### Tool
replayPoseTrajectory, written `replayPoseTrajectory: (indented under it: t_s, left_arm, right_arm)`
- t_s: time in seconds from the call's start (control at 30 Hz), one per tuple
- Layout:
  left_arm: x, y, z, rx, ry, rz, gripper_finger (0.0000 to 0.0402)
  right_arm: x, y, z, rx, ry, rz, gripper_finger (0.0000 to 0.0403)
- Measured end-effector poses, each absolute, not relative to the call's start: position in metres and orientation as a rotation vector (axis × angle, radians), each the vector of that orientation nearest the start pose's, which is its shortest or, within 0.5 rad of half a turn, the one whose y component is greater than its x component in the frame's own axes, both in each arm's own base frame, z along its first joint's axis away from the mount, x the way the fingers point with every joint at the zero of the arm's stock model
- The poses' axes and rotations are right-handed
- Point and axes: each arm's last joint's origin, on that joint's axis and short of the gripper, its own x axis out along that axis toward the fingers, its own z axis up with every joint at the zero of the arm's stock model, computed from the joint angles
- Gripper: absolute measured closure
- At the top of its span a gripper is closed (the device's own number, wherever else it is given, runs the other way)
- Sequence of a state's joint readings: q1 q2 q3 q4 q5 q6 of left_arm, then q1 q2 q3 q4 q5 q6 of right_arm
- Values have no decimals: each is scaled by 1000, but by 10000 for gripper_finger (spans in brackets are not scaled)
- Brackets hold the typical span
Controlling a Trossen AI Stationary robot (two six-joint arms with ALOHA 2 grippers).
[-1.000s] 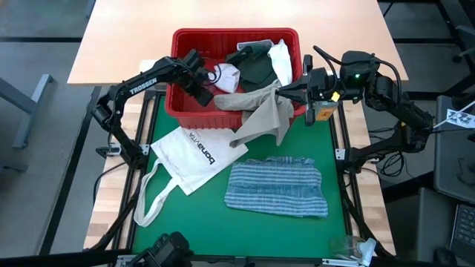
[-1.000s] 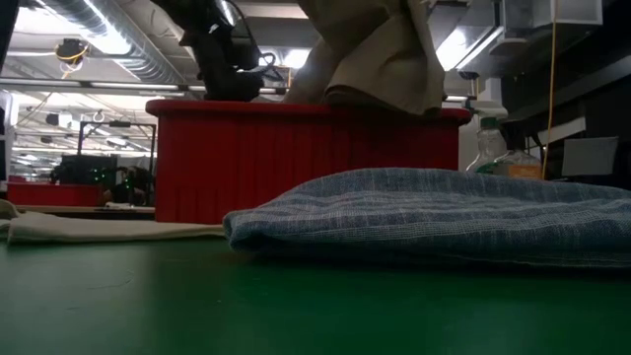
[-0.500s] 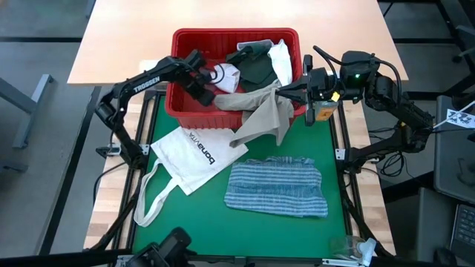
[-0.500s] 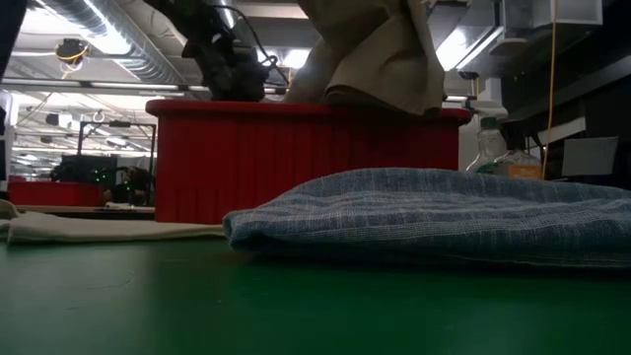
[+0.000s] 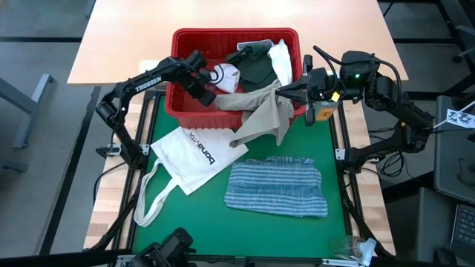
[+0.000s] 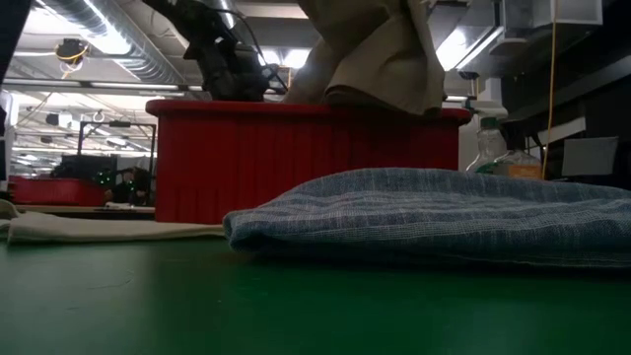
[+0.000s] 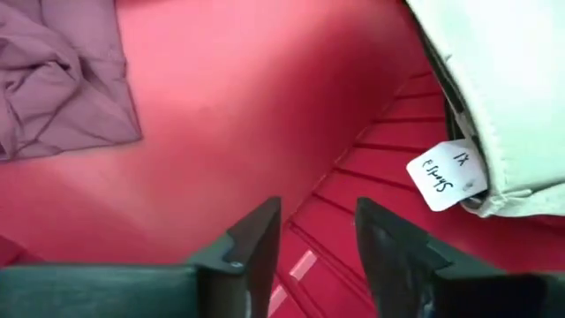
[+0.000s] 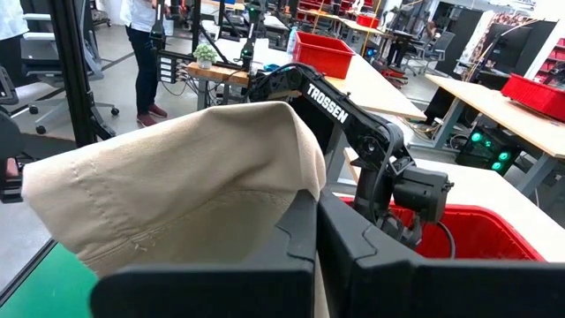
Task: Fold Laundry from Bin
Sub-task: Remove the brown shorts from the red bin
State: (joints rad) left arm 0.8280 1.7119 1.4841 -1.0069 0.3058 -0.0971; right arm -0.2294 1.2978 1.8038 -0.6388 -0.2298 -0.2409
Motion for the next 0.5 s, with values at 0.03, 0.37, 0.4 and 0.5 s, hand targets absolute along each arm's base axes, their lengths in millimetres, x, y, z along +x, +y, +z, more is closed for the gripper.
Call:
replayPoseTrajectory:
  t_s: [0.03, 0.37, 0.4, 0.5]
  left_arm:
    - [237, 245, 278, -753, 1038, 515, 242]
    - [232, 248, 280, -880, 968, 401, 213]
    - [230, 249, 280, -895, 957, 384, 215]
    - [227, 252, 281, -938, 925, 336, 219]
  right_arm:
    - [225, -46, 516, -210, 129, 16, 403]
    - [225, -46, 516, -210, 129, 16, 403]
    - [225, -46, 516, -210, 129, 16, 403]
    - [225, -46, 516, -210, 129, 16, 403]
